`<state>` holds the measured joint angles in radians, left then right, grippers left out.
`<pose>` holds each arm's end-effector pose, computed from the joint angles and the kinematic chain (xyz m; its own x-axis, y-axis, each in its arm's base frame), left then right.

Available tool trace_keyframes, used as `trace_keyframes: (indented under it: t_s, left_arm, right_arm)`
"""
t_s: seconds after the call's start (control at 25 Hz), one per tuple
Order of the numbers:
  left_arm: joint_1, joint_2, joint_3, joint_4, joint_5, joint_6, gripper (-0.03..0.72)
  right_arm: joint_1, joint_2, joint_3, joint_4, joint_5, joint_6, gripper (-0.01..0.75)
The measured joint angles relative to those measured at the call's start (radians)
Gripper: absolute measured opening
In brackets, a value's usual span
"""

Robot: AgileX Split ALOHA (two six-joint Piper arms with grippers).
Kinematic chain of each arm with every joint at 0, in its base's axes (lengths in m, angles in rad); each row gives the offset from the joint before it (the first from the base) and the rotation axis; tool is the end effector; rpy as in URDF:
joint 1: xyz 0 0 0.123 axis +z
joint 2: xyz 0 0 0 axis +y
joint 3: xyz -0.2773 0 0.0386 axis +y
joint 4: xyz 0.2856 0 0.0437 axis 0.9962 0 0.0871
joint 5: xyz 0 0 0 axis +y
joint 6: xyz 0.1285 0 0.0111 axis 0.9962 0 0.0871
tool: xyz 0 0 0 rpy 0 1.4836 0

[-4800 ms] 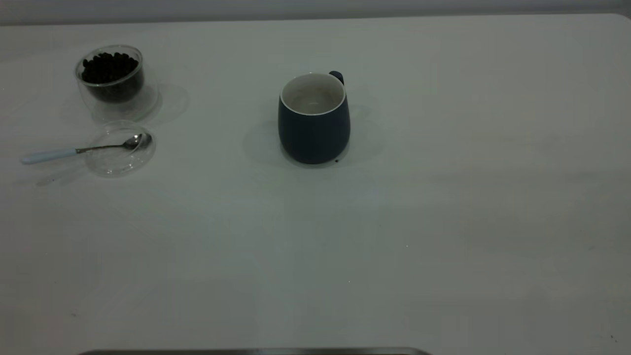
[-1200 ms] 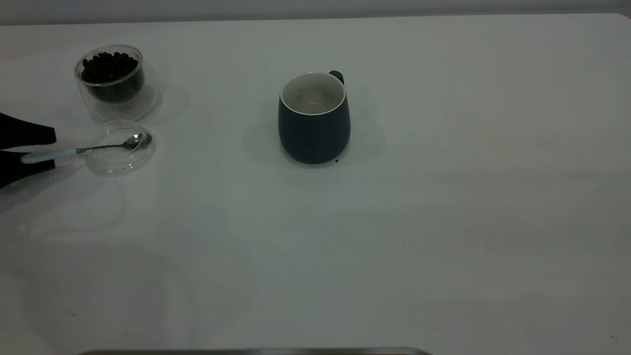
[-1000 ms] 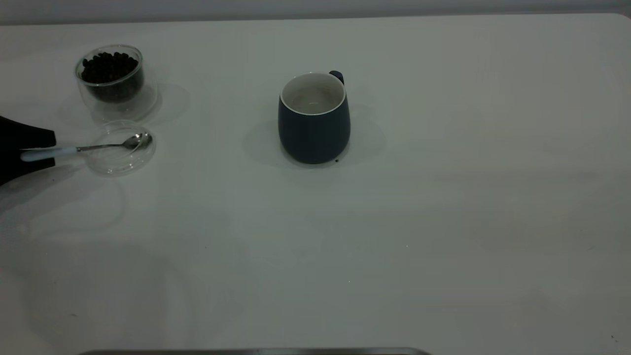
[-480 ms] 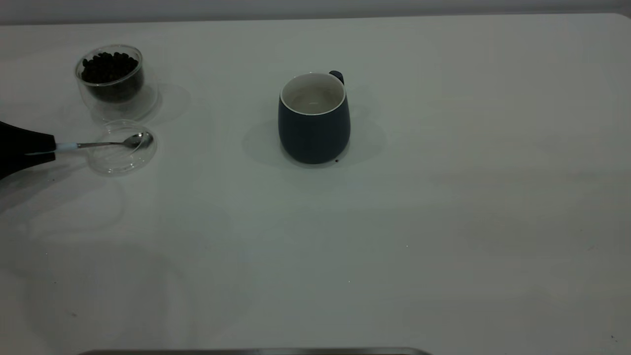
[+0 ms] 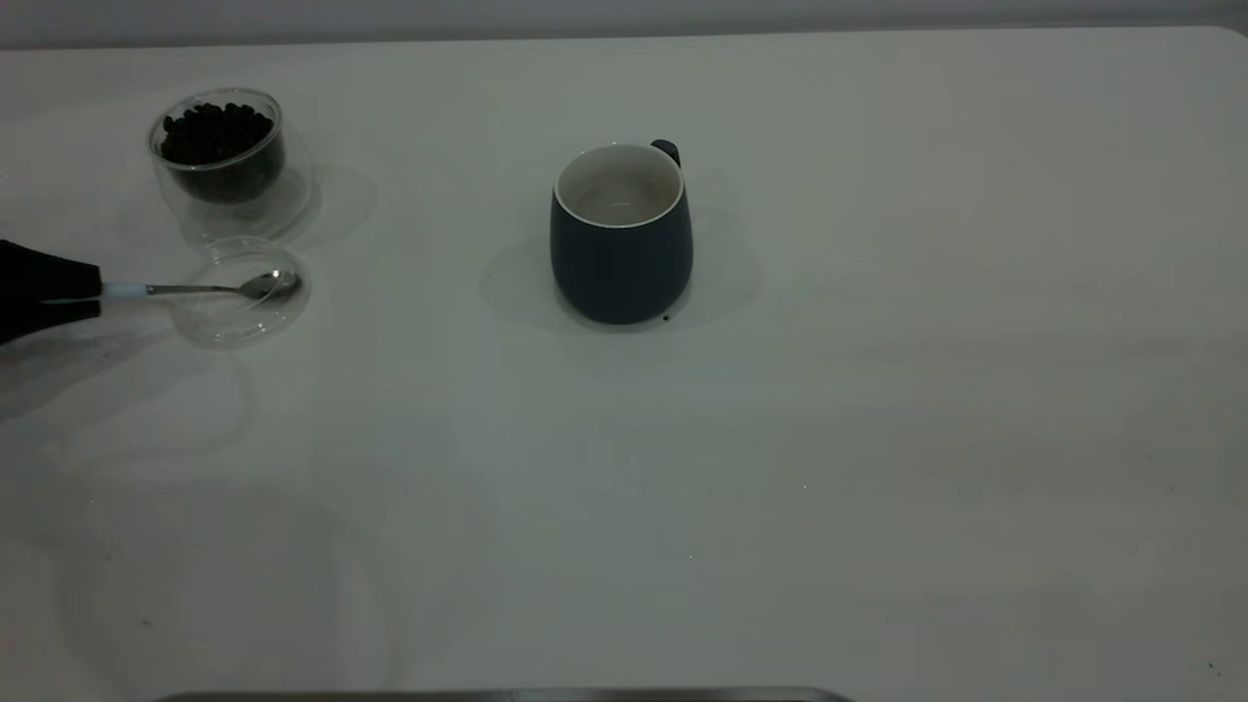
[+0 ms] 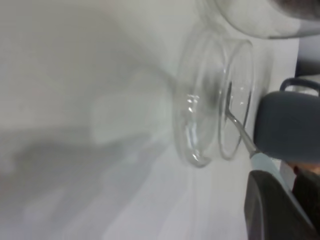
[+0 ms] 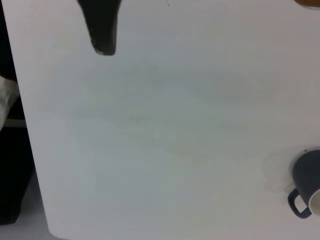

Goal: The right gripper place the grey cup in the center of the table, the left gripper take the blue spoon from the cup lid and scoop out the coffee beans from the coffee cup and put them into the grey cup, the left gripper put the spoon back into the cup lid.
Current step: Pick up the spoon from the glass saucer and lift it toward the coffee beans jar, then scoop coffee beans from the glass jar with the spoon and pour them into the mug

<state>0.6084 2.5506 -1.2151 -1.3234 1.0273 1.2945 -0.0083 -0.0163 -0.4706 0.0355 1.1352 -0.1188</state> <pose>0.3536 0.1158 -0.0938 -0.8700 -0.4856 -0.0851 -0.2107 0.5225 -0.8262 0.0632 0.0036 0.2606 -0.5271 -0.0992 -0.8440 -0.0740 0.9947 -0.0707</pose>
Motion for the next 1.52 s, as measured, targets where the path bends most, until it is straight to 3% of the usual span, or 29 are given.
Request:
trace_keyframes:
  t_s: [0.48, 0.72, 0.84, 1.16, 1.52]
  left_arm:
    - [0.0, -0.181, 0.0, 0.139, 0.018, -0.145, 0.132]
    - [0.0, -0.344, -0.002, 0.048, 0.061, -0.209, 0.131]
    - [0.0, -0.378, -0.063, 0.037, 0.067, -0.237, 0.131]
    - [0.0, -0.332, -0.227, 0.21, 0.045, -0.315, 0.131]
    - [-0.099, -0.214, -0.319, 0.244, 0.01, -0.184, 0.131]
  right_arm:
    - [0.0, 0.0, 0.0, 0.0, 0.0, 0.0, 0.46]
    - [0.0, 0.0, 0.0, 0.0, 0.0, 0.0, 0.46]
    - [0.0, 0.0, 0.0, 0.0, 0.0, 0.0, 0.46]
    - [0.0, 0.0, 0.0, 0.0, 0.0, 0.0, 0.46]
    - [0.0, 0.0, 0.0, 0.0, 0.0, 0.0, 0.46]
